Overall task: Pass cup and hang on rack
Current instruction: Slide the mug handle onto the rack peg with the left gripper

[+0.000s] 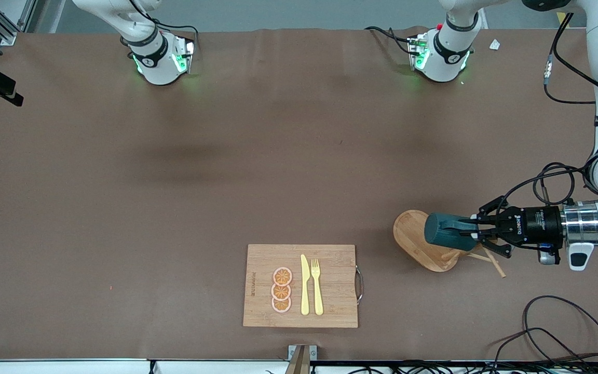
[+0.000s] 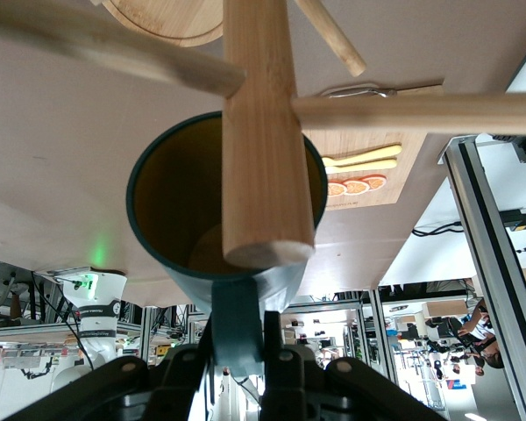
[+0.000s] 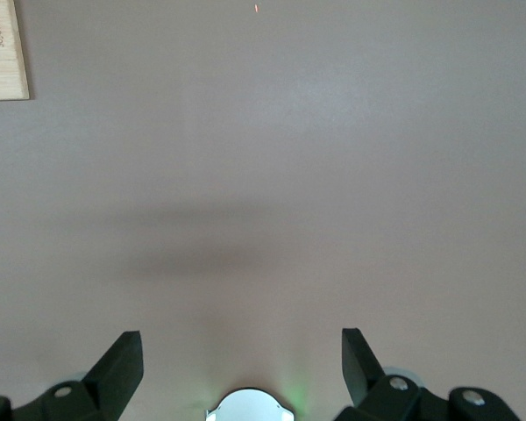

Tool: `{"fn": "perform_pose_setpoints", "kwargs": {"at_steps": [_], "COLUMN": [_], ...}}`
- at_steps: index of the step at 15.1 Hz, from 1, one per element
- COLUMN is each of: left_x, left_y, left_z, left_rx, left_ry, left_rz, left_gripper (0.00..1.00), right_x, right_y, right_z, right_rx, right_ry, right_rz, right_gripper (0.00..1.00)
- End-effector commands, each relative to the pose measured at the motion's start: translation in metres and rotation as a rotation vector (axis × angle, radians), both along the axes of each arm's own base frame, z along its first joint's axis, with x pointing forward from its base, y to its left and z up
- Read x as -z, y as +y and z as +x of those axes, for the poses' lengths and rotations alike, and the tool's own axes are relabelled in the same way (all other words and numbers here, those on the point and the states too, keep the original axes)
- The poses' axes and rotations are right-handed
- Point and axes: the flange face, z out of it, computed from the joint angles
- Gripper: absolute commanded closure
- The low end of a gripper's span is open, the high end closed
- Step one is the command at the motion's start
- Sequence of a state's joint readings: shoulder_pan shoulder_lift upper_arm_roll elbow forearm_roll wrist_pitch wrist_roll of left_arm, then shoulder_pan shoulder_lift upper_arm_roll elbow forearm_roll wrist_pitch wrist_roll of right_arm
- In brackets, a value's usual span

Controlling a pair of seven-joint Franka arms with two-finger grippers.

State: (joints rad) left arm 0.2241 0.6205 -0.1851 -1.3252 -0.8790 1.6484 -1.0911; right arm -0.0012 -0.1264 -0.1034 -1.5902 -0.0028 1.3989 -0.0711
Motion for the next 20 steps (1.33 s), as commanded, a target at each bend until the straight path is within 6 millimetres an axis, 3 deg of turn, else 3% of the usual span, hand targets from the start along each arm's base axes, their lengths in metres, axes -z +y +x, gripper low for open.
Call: {"fn": "perform_pose_setpoints", "kwargs": {"at_steps": [1,12,17,18,20], "left_x": [0.001,0.021,0.023,0.022,0.016], "left_y": [0.007,0.013,0.014,0.014,0.013], "left_z": [0.002,0.005,0.006,0.007,0.006], "left_rx": [0.01,0.003,0.001,0.001,0.001], "left_ry": [-0.03,-0.01,-0.012,-0.012,-0.019], "left_rz": [-0.033,-0.041,-0.042,-0.042,-0.041], "left_gripper": [0.98,0.92,0.75,0.57,0.41], "right_x": [-0.005,-0.005,-0.005,-0.005,-0.005], "right_y": [0.003,0.003,0.003,0.001,0.002], "right_z": [-0.007,-0.007,-0.007,-0.007,-0.007], "right_rx": [-0.012,-0.014,-0.02,-0.018,-0.022], "right_ry": [-0.008,-0.007,-0.007,-0.007,-0.006], "right_rz": [0.017,0.016,0.016,0.015,0.006], "right_gripper": [0.0,0.0,0.0,0.0,0.0]}}
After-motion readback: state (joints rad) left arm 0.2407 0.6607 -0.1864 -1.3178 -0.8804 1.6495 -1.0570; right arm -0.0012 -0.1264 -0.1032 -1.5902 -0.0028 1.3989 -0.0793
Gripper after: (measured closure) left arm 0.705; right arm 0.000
